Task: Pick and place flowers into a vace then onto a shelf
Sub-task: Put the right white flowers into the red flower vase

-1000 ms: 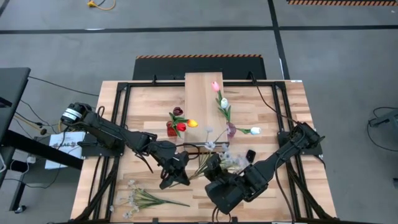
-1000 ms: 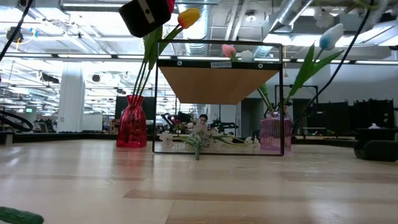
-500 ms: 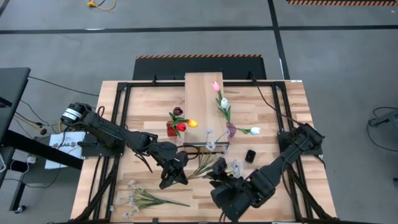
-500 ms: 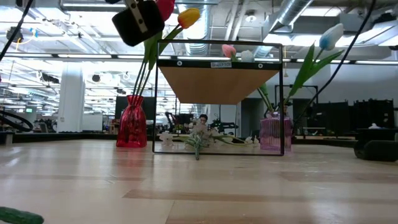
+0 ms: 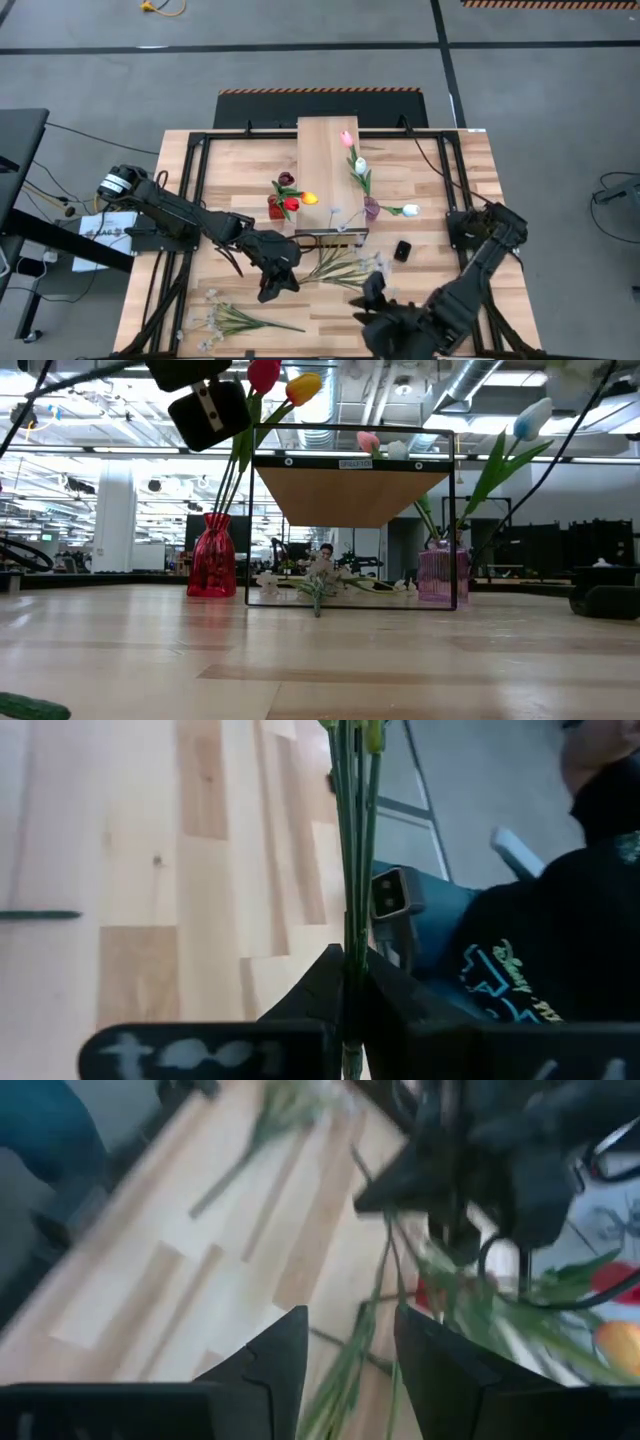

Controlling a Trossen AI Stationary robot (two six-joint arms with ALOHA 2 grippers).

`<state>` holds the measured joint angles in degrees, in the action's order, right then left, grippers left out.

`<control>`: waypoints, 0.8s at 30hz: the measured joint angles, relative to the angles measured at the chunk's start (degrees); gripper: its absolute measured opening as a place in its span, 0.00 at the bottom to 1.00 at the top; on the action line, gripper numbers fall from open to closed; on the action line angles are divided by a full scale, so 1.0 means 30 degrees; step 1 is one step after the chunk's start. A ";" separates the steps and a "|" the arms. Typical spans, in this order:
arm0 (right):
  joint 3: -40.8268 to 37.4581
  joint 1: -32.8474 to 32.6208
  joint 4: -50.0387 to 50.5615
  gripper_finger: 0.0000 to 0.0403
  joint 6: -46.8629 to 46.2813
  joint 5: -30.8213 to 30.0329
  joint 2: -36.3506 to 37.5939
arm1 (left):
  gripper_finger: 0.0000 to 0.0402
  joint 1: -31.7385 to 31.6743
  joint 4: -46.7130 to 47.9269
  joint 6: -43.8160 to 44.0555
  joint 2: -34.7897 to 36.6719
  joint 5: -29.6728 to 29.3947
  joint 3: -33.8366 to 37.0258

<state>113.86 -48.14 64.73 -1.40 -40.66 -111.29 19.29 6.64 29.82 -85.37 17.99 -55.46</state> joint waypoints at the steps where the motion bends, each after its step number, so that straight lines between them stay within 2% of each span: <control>1: 0.0271 -0.0255 -0.0016 0.34 0.0041 -0.0003 0.0024 | 0.01 0.0000 0.0043 0.0000 0.0002 -0.0162 0.0000; 4: 0.1202 -0.1017 0.0014 0.32 0.0061 -0.0118 -0.0005 | 0.01 0.0018 -0.0009 -0.0022 0.0225 -0.0249 0.0000; 7: 0.2315 -0.1833 -0.0005 0.30 0.0322 -0.1089 0.0008 | 0.01 0.0120 -0.0863 -0.0590 0.0916 -0.0245 0.0000; 11: 0.3581 -0.2677 -0.0007 0.26 0.1670 -0.2256 0.0009 | 0.01 0.0423 -0.2884 -0.1482 0.2483 -0.0262 0.0000; 13: 0.4248 -0.2953 -0.0005 0.24 0.2238 -0.3048 0.0009 | 0.01 0.0647 -0.3402 -0.2337 0.3522 -0.0886 0.0000; 17: 0.5476 -0.3244 0.0011 0.22 0.2639 -0.4293 0.0009 | 0.01 0.1325 -0.3289 -0.5654 0.6000 -0.4112 -0.0005; 20: 0.6535 -0.3241 0.0388 0.20 0.2576 -0.5403 0.0002 | 0.01 0.2147 -0.2911 -0.8833 0.7945 -0.7549 -0.0007; 24: 0.6767 -0.3123 0.1815 0.19 0.1457 -0.9279 0.0588 | 0.01 0.3599 -0.2885 -1.2907 0.9838 -1.3496 0.0036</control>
<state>134.16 -57.51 70.18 2.97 -68.49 -109.53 30.09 -2.02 -8.90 -55.85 -22.50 -55.35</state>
